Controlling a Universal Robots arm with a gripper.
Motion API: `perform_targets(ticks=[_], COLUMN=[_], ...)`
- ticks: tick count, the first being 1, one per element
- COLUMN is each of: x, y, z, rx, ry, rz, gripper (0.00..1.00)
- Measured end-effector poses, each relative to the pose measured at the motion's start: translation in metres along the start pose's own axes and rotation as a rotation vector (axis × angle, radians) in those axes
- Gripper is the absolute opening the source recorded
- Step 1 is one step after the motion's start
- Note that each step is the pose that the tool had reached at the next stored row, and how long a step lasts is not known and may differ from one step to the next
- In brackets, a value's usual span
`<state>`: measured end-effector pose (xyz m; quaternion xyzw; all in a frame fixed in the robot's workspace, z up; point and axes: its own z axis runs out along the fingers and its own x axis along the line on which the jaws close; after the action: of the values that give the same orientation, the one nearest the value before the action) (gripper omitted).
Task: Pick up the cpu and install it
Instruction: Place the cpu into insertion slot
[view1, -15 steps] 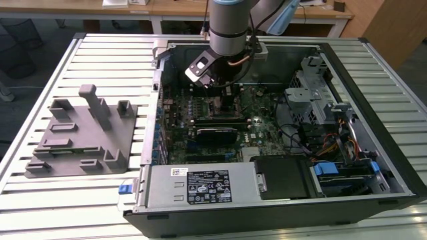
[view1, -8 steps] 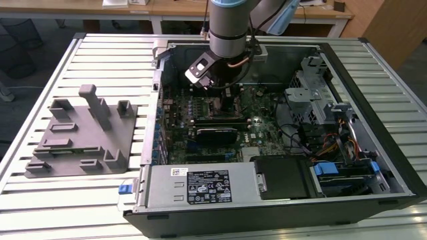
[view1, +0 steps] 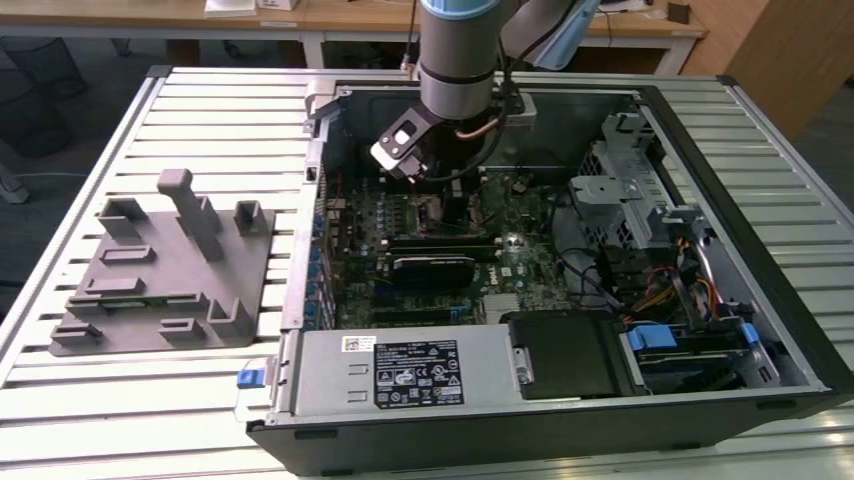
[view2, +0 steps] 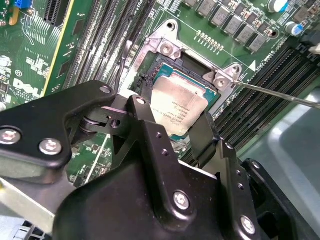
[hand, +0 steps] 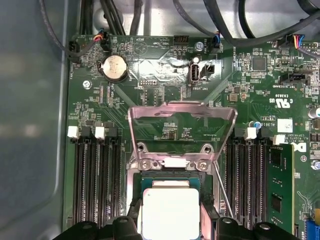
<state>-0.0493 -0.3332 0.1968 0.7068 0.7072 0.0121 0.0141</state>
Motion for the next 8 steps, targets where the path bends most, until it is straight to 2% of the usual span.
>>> perform_targets(ticks=[8], x=[-0.0005], y=[0.0003], z=[0.0023], rx=[0.0001], ry=[0.0001], rz=[0.013], gripper=[0.54])
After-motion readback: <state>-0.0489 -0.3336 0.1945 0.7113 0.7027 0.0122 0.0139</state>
